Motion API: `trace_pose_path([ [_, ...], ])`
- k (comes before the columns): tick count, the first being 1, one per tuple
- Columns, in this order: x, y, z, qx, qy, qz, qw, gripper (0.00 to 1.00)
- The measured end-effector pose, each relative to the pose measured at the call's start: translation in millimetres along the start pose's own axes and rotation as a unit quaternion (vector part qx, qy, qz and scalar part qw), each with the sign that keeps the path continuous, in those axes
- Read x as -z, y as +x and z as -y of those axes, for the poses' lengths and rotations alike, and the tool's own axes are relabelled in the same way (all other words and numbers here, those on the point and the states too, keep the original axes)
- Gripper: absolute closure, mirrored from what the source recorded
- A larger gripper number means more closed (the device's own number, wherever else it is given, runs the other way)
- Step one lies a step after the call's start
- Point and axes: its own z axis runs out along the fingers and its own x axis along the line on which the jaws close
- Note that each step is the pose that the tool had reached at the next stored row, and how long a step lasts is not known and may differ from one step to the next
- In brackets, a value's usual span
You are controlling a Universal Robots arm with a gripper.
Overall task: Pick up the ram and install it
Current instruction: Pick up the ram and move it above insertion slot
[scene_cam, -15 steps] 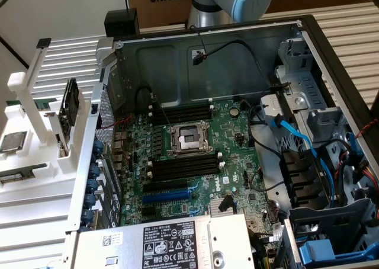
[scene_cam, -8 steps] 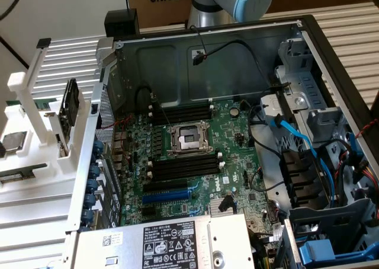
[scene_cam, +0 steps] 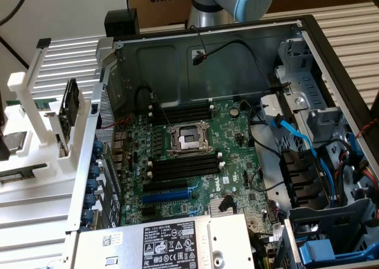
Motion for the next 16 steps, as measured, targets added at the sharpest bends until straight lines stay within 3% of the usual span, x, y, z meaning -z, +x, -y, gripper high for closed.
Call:
trace_pose_path([
  [10,0.0,0.0,0.0,0.0,0.0,0.0,1.0,0.9],
  [13,0.0,0.0,0.0,0.0,0.0,0.0,1.0,0.76],
  [16,0.0,0.0,0.0,0.0,0.0,0.0,1.0,0.76],
])
